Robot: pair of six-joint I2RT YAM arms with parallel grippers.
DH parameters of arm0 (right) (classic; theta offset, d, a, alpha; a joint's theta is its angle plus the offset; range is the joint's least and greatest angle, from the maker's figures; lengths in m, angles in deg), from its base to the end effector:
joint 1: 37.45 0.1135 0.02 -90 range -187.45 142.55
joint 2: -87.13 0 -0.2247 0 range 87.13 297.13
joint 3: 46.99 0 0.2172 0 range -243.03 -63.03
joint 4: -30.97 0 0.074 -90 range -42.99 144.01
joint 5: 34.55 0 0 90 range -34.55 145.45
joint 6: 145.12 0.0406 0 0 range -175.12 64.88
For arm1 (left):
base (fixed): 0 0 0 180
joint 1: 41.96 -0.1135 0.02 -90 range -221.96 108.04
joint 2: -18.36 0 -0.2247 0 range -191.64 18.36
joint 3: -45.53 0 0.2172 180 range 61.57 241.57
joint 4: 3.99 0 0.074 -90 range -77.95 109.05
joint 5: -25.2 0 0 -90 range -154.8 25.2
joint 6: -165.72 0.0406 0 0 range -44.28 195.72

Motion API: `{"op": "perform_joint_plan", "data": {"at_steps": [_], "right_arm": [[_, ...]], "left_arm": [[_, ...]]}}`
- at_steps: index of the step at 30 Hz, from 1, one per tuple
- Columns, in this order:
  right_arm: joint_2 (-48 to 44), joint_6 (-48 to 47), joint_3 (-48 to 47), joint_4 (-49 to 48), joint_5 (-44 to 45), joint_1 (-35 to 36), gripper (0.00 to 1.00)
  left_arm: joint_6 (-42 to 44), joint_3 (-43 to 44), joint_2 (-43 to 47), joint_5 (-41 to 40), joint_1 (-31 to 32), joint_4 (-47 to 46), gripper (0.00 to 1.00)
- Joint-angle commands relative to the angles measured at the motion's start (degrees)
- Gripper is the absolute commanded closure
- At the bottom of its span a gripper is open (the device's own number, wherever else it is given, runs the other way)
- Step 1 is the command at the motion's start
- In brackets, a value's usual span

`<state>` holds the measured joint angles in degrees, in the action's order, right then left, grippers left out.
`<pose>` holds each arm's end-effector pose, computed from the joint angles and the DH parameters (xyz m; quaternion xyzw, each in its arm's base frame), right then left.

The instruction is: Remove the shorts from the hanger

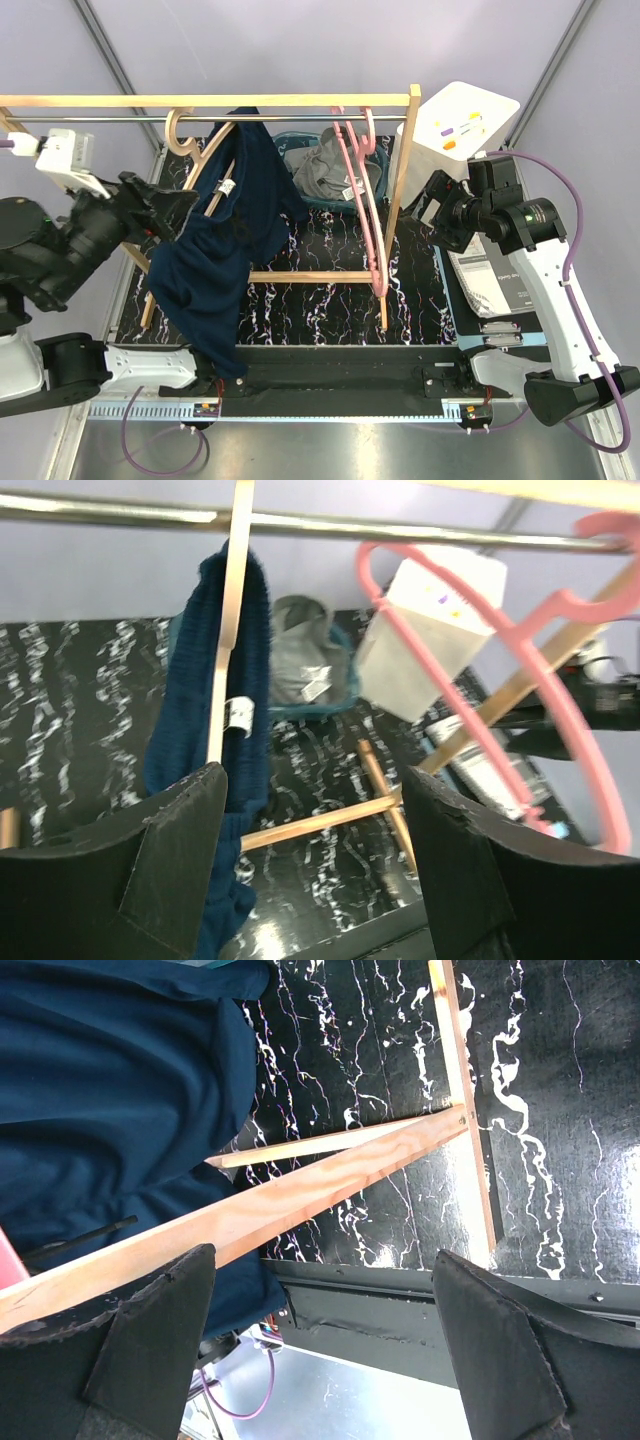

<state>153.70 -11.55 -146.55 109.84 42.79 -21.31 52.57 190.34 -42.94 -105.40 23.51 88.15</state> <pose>0.1819 0.0619 0.3564 0.1782 0.9047 0.2744 0.2729 0.0408 -0.0257 0.5107 0.0458 0.7449 -0.2388 0.6213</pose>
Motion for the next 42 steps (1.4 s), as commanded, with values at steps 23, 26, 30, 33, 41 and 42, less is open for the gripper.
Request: {"op": "perform_joint_plan", "data": {"at_steps": [23,26,30,33,41,42], "right_arm": [[1.4,-3.0,-2.4,-0.7,-3.2,0.0,0.03],[1.8,-3.1,-3.0,-0.7,-3.4,0.0,0.03],[1.8,-3.6,-3.1,-0.6,-3.4,0.0,0.03],[1.6,-3.7,-3.1,-0.5,-3.9,-0.1,0.03],[1.5,-4.6,-3.9,-0.3,-4.1,0.0,0.03],[1.6,-4.7,-4.1,-0.2,-4.0,0.0,0.03]], "left_arm": [[7.4,-16.0,-3.1,24.7,-33.7,-5.3,0.60],[6.1,-17.3,-3.0,28.5,-35.1,-6.6,0.74],[2.6,-18.5,-2.0,32.9,-36.5,-9.6,0.89],[-0.1,-17.9,-1.6,37.7,-37.8,-11.2,0.98],[-10.4,-18.2,0.0,48.7,-40.1,-17.2,1.00],[-11.2,-18.6,0.4,49.7,-40.3,-17.8,1.00]]}}
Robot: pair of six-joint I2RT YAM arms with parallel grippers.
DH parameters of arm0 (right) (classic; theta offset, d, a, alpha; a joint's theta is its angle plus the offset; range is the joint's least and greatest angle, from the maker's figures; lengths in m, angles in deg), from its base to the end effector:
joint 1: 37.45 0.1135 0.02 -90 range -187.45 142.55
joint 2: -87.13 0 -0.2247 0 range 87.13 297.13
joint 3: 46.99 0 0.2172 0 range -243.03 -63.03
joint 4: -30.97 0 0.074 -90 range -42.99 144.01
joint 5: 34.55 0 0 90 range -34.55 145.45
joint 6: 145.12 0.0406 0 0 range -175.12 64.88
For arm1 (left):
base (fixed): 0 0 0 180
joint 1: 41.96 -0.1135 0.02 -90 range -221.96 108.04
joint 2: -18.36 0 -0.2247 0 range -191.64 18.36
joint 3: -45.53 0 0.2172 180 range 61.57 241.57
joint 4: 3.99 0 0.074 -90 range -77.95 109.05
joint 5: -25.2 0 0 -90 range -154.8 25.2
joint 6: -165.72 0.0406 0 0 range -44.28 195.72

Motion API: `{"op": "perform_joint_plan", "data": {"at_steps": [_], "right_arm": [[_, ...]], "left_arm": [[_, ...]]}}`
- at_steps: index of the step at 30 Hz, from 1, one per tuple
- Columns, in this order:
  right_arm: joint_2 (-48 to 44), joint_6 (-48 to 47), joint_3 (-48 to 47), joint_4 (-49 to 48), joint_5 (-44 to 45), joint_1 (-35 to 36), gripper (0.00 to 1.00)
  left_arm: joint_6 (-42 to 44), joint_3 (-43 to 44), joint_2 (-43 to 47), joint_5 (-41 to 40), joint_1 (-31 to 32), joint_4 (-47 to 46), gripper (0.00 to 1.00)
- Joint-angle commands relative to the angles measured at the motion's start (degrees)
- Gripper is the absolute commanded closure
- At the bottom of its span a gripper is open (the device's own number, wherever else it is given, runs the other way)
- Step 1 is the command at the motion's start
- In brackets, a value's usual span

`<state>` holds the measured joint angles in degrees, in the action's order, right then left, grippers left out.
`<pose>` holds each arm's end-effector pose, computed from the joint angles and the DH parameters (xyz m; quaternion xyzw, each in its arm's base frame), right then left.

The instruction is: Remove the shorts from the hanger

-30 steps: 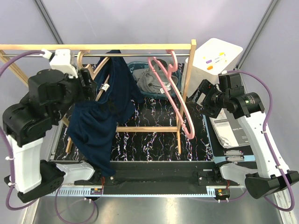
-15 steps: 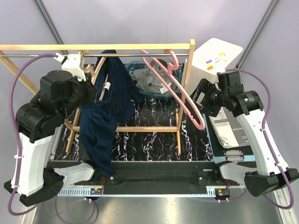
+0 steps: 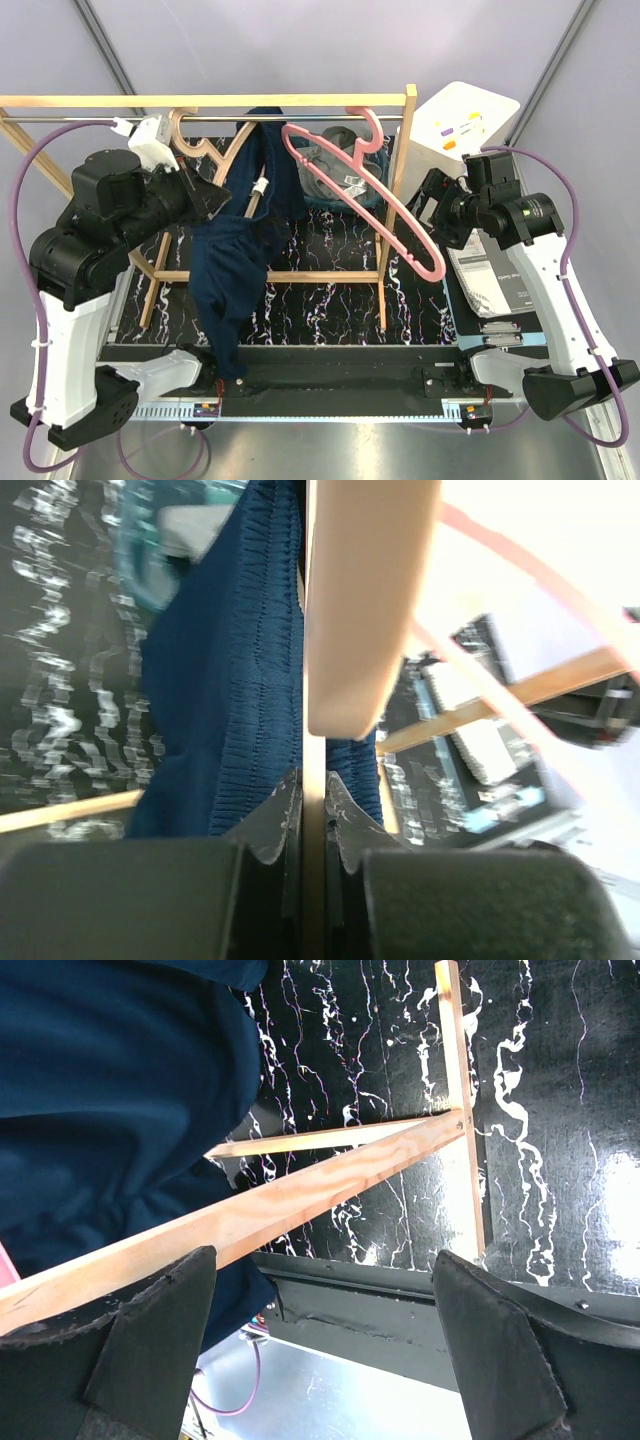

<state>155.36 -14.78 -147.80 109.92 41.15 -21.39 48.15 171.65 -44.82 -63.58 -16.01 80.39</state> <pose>0.1874 0.0644 0.3571 0.1485 0.9103 0.2761 0.2704 0.1112 -0.0551 0.4656 -0.0057 0.8263 -0.2614 0.4989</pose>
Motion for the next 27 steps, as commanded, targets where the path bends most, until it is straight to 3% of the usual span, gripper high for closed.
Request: {"op": "perform_joint_plan", "data": {"at_steps": [1,27], "right_arm": [[-0.1,-1.6,-2.9,-0.2,-2.4,0.1,0.03],[0.1,-3.3,-2.8,0.2,-2.3,0.1,0.02]], "left_arm": [[-7.6,-0.3,2.5,8.3,-0.9,-10.8,1.00],[-35.7,-30.7,19.5,20.3,-5.7,-52.6,1.00]]}}
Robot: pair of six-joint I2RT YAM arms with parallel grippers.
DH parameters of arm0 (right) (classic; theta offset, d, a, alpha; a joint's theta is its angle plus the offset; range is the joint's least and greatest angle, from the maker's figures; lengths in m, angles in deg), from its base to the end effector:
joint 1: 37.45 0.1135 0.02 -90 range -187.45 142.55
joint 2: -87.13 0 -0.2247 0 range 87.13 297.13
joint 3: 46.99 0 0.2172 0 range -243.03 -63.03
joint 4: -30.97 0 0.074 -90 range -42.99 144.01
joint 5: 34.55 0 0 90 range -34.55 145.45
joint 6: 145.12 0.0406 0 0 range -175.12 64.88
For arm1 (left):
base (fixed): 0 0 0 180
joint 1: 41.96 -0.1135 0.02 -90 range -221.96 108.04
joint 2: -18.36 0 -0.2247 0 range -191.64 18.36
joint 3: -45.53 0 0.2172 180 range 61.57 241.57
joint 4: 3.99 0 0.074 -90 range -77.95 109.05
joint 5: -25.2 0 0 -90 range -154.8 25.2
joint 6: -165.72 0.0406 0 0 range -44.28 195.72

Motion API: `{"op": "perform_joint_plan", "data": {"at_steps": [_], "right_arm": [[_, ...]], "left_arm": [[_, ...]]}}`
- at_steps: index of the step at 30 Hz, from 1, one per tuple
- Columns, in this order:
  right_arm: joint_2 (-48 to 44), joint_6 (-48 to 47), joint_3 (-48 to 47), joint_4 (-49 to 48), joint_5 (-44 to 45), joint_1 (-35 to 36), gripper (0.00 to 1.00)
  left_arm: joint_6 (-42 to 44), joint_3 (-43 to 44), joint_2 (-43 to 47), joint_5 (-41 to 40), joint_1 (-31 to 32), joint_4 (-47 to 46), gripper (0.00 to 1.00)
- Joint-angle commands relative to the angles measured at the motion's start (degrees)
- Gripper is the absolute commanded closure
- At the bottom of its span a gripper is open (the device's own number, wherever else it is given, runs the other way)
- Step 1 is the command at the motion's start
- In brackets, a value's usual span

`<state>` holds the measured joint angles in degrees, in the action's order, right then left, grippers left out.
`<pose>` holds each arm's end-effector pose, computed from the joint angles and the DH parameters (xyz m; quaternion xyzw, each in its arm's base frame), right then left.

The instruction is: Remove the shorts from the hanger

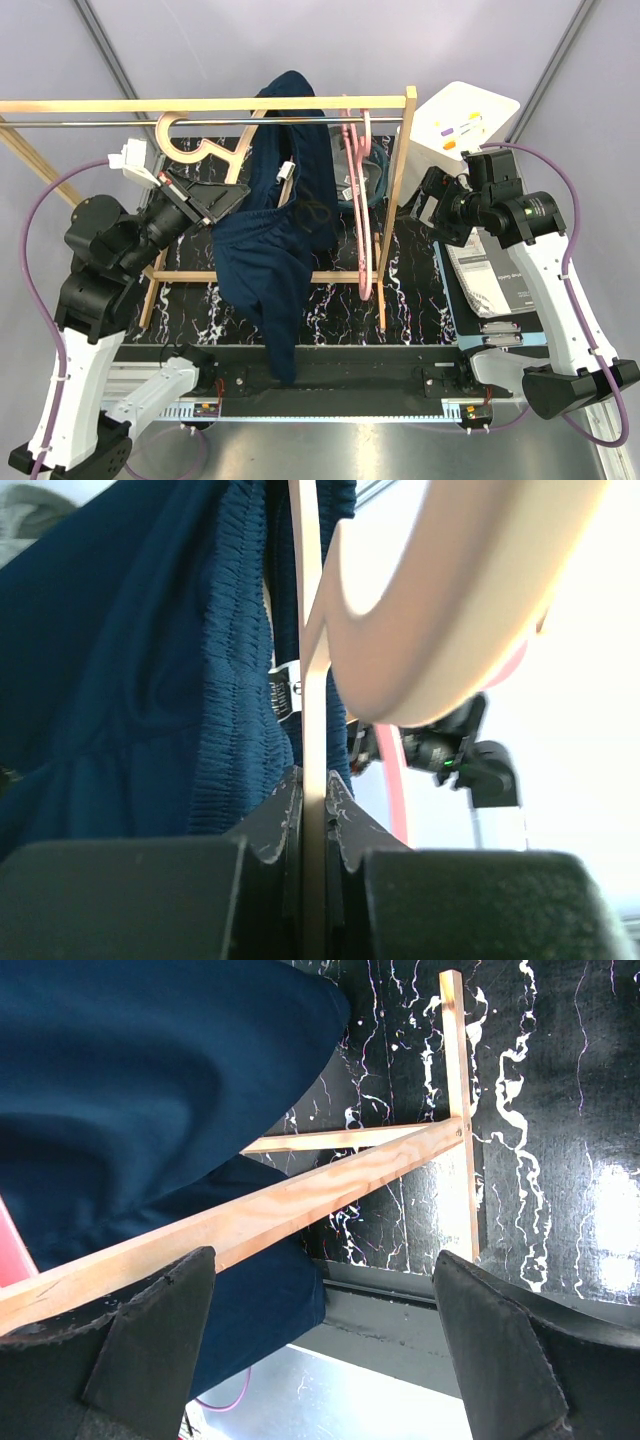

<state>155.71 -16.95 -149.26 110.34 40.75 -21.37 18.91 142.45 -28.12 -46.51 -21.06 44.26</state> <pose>0.1872 0.0647 0.3621 0.1286 0.9108 0.2760 0.2789 0.1039 -0.0533 0.4482 -0.1021 0.6866 -0.5321 0.4848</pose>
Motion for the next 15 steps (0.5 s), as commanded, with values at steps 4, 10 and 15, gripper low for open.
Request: {"op": "perform_joint_plan", "data": {"at_steps": [4,10,15], "right_arm": [[-0.5,-1.1,-0.8,-0.2,-2.1,0.1,0.03],[-0.6,-0.9,-0.8,-0.2,-2.3,0.1,0.03],[-0.7,-0.8,-0.9,-0.1,-2.2,0.1,0.02]], "left_arm": [[-8.2,-3.5,4.0,3.1,-0.7,-20.3,1.00],[-6.4,-2.3,4.9,3.8,-0.8,-19.0,1.00],[-7.3,-4.8,6.2,4.4,-0.8,-19.6,1.00]]}}
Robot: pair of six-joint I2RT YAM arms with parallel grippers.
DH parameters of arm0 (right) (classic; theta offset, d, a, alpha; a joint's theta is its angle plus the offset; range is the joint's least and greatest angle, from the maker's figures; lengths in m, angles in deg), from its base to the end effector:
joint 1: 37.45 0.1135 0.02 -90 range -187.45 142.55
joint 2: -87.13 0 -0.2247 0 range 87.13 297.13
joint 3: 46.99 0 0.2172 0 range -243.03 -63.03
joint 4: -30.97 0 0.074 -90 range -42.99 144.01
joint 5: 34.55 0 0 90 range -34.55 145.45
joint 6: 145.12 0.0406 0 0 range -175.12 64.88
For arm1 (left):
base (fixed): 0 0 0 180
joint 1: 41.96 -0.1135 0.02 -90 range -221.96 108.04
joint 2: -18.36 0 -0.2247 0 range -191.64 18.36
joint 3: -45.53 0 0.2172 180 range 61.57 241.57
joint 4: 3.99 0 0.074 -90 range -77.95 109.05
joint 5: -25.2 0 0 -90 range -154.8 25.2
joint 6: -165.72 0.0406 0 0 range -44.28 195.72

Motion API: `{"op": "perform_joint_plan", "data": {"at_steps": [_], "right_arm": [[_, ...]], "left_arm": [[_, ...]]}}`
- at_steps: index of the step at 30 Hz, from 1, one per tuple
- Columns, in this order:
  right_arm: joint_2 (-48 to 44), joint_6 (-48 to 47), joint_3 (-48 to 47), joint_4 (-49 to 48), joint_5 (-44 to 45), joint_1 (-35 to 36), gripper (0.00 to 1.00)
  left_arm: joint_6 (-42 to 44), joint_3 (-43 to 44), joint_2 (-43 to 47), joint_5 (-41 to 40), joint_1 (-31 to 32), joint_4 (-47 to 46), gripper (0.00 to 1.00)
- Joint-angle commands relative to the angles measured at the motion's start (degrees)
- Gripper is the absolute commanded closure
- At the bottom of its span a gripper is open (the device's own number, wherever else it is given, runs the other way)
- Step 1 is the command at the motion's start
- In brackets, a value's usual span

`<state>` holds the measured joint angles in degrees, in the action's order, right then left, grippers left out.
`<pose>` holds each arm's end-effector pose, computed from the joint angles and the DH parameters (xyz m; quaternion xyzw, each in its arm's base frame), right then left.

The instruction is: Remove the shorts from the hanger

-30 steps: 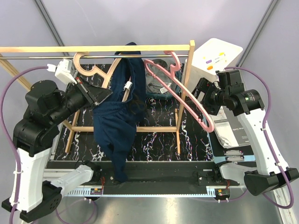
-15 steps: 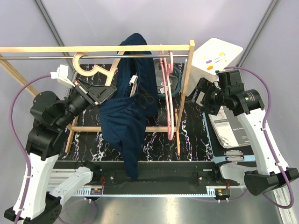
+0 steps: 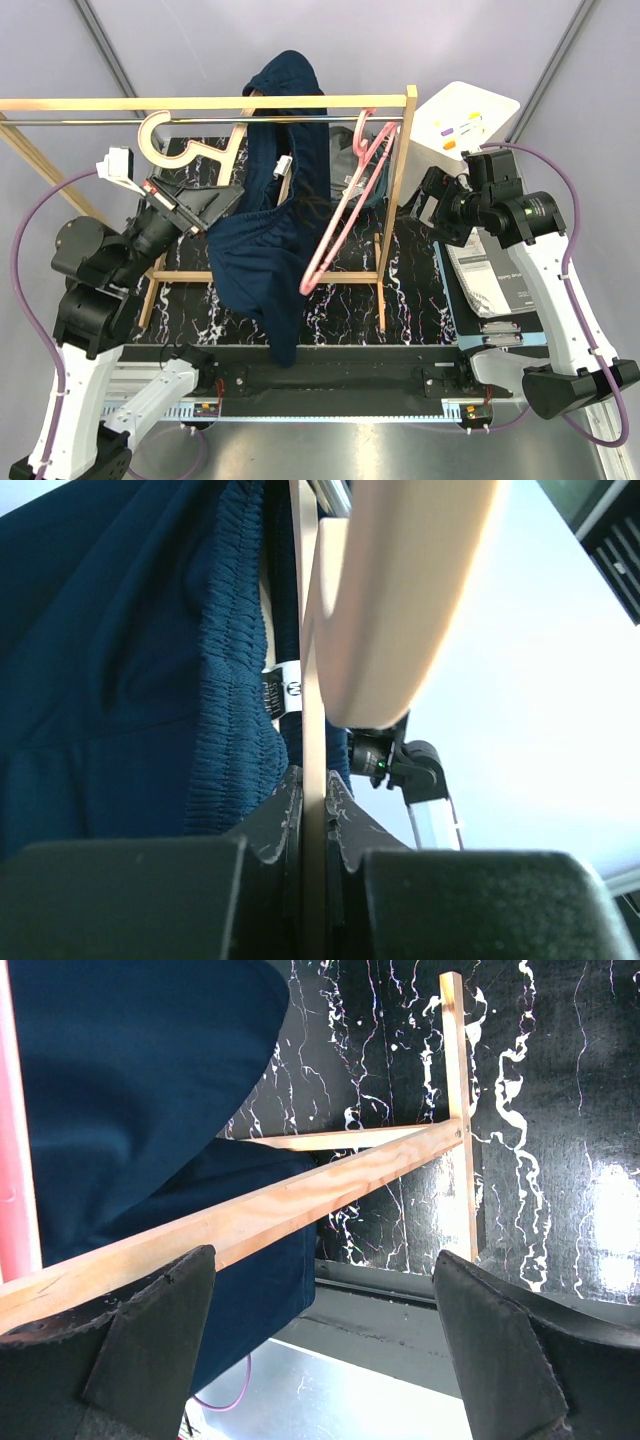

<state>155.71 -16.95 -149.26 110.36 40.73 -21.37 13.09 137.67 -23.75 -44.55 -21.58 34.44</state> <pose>0.1872 0.0647 0.3621 0.1286 0.9108 0.2761 0.2787 0.0913 -0.0489 0.4532 -0.0972 0.6295 -0.5888 0.4977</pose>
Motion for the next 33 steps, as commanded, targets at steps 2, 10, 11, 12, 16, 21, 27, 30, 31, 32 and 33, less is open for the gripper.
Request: {"op": "perform_joint_plan", "data": {"at_steps": [2,10,11,12,16,21,27,30,31,32,33], "right_arm": [[-0.7,-1.0,-1.0,-0.2,-2.3,0.1,0.03],[-1.0,-0.1,1.8,-0.8,-2.2,0.1,0.02],[-0.8,0.1,2.4,-1.0,-2.2,0.1,0.02],[-0.7,0.3,3.3,-1.4,-2.4,0.1,0.02],[-0.1,1.9,5.5,-4.0,-4.1,0.0,0.02],[2.3,3.0,6.9,-6.7,-4.9,-1.1,0.02],[6.7,3.8,10.6,-13.9,-9.6,-5.1,0.02],[9.5,3.8,11.1,-17.6,-11.1,-6.5,0.03],[10.8,3.8,10.8,-19.0,-11.0,-6.5,0.03],[11.5,3.3,10.1,-19.7,-11.0,-6.6,0.03],[12.2,3.0,9.7,-20.5,-11.5,-6.5,0.03]], "left_arm": [[-0.7,-0.2,2.6,2.6,-0.2,-7.9,1.00],[11.1,2.2,5.2,-0.3,-0.2,13.6,1.00],[12.0,2.0,5.5,-1.0,-0.2,14.9,1.00],[12.7,1.5,5.9,-1.4,-0.2,16.9,1.00],[13.6,-4.1,7.7,-2.1,-0.2,18.2,1.00],[13.1,-13.6,5.8,2.9,-0.2,13.6,1.00],[12.3,-17.9,-2.2,6.8,-0.2,6.9,1.00],[14.7,-15.8,-8.7,10.2,0.0,6.5,1.00],[15.3,-15.0,-11.0,11.2,0.1,6.5,1.00],[15.8,-14.3,-12.0,11.6,0.0,6.6,1.00],[16.9,-12.9,-12.8,12.3,0.0,6.4,1.00]]}}
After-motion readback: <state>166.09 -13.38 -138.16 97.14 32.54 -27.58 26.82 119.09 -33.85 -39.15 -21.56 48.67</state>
